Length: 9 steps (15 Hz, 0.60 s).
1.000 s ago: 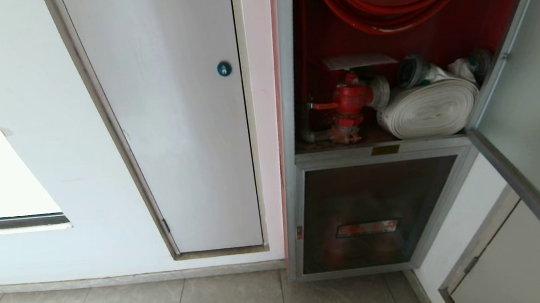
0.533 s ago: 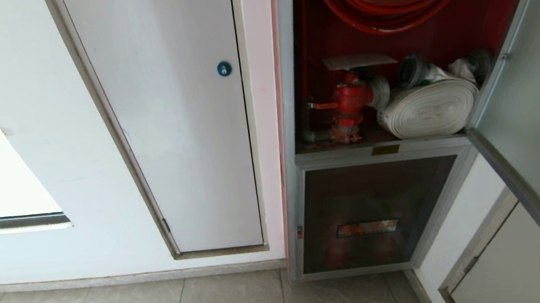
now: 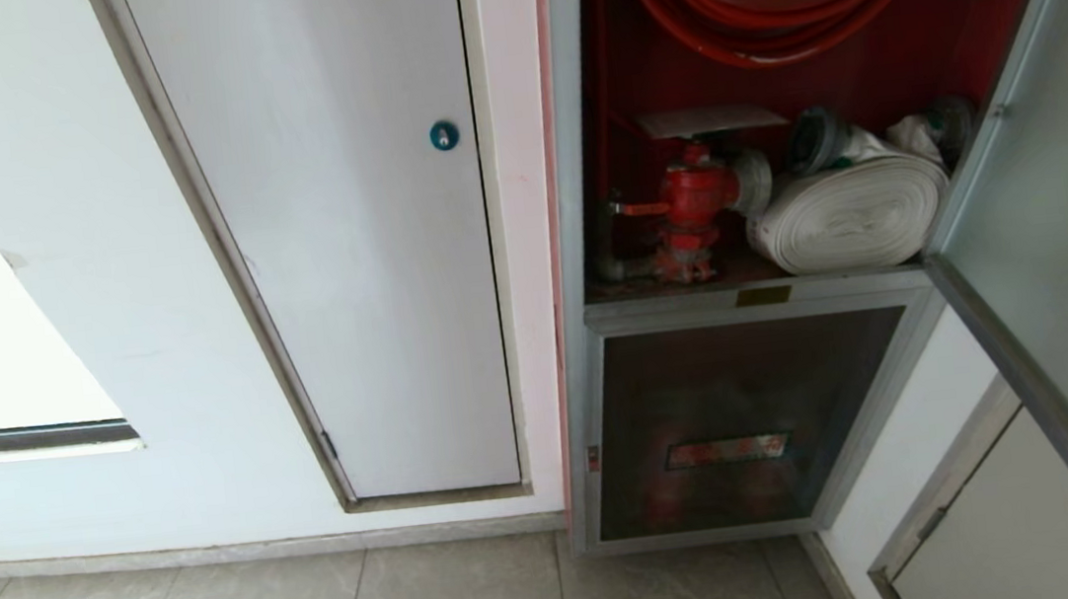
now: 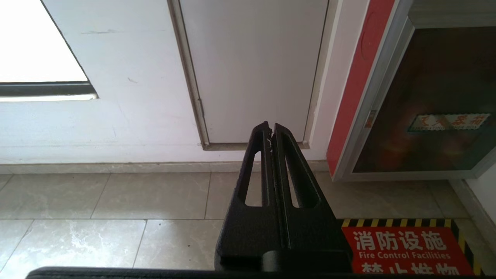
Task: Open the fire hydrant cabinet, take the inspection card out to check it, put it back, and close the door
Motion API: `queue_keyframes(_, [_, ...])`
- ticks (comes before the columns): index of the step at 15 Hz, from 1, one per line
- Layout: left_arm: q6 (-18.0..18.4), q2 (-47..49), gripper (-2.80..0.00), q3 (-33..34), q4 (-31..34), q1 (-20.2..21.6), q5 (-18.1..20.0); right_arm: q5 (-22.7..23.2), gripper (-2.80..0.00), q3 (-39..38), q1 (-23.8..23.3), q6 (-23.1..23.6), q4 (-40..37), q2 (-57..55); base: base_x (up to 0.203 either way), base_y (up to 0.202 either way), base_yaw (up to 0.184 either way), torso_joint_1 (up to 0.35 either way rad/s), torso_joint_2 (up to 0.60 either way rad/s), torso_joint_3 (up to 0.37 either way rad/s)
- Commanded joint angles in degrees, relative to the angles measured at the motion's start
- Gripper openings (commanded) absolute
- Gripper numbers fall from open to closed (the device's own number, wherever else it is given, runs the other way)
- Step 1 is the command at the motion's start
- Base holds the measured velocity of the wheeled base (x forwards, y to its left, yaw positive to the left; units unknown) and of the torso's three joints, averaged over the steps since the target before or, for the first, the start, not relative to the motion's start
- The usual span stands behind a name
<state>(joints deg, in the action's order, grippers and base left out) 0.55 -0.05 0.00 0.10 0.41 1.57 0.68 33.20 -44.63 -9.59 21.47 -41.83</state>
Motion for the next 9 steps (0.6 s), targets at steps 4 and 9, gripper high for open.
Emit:
queue_keyframes(4, [-0.02,0.05,-2.8,0.0,-0.01,0.02,0.01,-0.08,-2.8,-0.76,3.27,0.08,-0.02,2.51,0.0,0.0,0.0,0.0,0.0,0.0])
queue_keyframes(9, [-0.02,0.05,-2.8,0.0,-0.01,0.02,0.01,-0.03,-2.8,-1.51,5.81,0.46,-0.02,3.37,0.0,0.0,0.0,0.0,0.0,0.0])
